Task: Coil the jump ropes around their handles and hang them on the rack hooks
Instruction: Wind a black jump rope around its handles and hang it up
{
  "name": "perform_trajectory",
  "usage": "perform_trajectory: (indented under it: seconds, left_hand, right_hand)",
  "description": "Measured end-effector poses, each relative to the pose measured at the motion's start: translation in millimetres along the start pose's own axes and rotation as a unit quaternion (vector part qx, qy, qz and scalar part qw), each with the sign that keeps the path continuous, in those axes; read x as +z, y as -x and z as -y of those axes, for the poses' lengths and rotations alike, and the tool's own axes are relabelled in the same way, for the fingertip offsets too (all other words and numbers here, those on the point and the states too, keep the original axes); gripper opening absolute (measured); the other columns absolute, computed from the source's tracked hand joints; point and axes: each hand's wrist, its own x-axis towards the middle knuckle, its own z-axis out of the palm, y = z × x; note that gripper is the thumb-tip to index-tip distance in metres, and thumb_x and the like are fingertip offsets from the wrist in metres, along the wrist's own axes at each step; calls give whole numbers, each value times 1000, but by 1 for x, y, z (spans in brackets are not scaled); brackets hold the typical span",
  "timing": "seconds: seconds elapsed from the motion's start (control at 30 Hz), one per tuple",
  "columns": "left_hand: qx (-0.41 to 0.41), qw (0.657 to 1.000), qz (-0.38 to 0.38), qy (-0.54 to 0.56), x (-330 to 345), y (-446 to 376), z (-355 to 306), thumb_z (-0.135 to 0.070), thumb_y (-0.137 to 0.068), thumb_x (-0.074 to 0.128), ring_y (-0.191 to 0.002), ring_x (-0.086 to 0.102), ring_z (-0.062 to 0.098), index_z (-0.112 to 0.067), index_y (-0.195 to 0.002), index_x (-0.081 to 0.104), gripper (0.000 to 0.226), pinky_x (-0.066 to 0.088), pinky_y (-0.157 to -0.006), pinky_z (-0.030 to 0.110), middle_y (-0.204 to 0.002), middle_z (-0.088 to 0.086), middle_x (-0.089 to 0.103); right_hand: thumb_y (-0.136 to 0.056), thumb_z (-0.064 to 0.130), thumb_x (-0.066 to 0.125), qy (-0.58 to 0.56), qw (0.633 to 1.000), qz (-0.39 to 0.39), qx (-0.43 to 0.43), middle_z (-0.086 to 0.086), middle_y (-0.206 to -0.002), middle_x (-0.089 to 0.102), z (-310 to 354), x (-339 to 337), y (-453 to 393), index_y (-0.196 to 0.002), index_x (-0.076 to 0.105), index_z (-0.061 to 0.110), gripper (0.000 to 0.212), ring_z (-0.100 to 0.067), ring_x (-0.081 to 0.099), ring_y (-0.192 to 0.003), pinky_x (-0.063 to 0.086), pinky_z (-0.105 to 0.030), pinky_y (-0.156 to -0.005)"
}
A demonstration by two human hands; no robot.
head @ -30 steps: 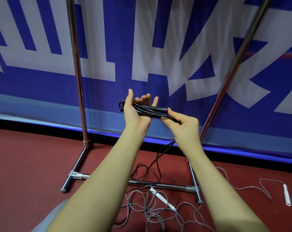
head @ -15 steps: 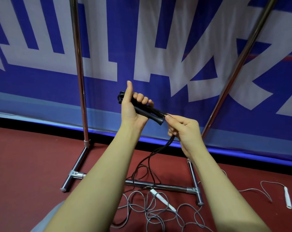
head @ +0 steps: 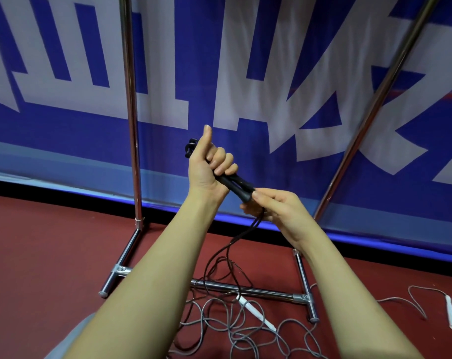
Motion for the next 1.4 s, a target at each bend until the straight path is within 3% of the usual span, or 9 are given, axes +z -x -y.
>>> perform_trajectory:
  seconds: [0.33, 0.6, 0.73, 0.8, 0.87, 0.97, 1.07, 1.17, 1.4]
  left_hand:
    - [-5, 998, 53, -27, 6, 4, 4, -37, -82, 58, -30, 21, 6, -21, -40, 30, 53, 21, -35, 18, -34, -7, 22]
    - [-9, 1000, -6, -3, 2, 4, 12, -35, -90, 57, -39, 31, 10, -18, -46, 42, 49, 35, -46, 22, -43, -5, 32]
    - [-21, 995, -70, -74, -4, 0, 15, -32, -92, 61, -59, 54, 13, -11, -87, 59, 22, 52, -61, 27, -66, 0, 52]
    - [13, 974, -123, -191, -14, -3, 18, -30, -91, 65, -81, 61, 15, -8, -125, 48, 44, 50, -74, 25, -90, 3, 58]
    - [86, 914, -127, -376, -26, -3, 20, -25, -91, 66, -105, 54, 15, -16, -138, 37, 56, 42, -83, 19, -117, 3, 51]
    - [198, 749, 51, -630, -40, 1, 19, -11, -89, 61, -124, 43, 17, -15, -137, 45, 51, 34, -99, 21, -135, 4, 46]
    - [239, 492, 219, -808, -51, 6, 14, -20, -74, 57, -130, 44, 28, -7, -136, 52, 63, 29, -110, 33, -136, 10, 53]
    - [359, 263, 245, -861, -62, 2, 9, -30, -67, 76, -106, 64, 30, -7, -124, 63, 63, 46, -96, 41, -110, 10, 68]
    - [451, 224, 291, -813, -50, 11, -6, -44, -90, 42, -50, 47, 22, -21, -123, 67, 47, 31, -44, 24, -66, 0, 54]
  right_hand:
    - [-98, 16, 51, 12, 1000, -3, -12, -4, -67, 66, 6, 9, -1, -100, 64, 11, 14, -11, 37, -44, 35, -21, -51]
    - [-95, 8, 54, -65, 994, -79, -24, -11, -62, 63, 0, 10, -4, -95, 66, 6, 11, -11, 43, -43, 36, -20, -45]
    - [-95, 7, 55, -22, 993, -117, -26, -10, -60, 62, -3, 2, -6, -91, 65, 8, 10, -9, 43, -41, 36, -18, -42]
    - [-95, 6, 56, 32, 987, -156, -24, -11, -60, 60, -6, -6, -8, -85, 63, 11, 13, -6, 44, -40, 35, -17, -42]
    - [-94, 7, 58, 92, 979, -182, -17, -14, -61, 57, -12, -13, -9, -84, 62, 10, 12, -3, 47, -41, 37, -16, -44]
    - [-94, 12, 60, 175, 969, -176, -11, -9, -57, 56, -20, -20, -9, -90, 64, 5, 9, -9, 54, -51, 42, -18, -51]
    - [-93, 15, 60, 198, 969, -148, -6, -2, -56, 60, -18, -18, -6, -87, 64, 13, 8, -10, 52, -50, 43, -20, -54]
    - [-95, 15, 57, 134, 986, -102, 6, -6, -59, 62, -9, -16, -1, -86, 66, 10, 14, -6, 41, -42, 36, -17, -48]
    - [-97, 19, 53, 21, 999, -42, 13, -7, -60, 57, 6, -22, 11, -85, 70, 10, 22, -10, 32, -47, 30, -21, -52]
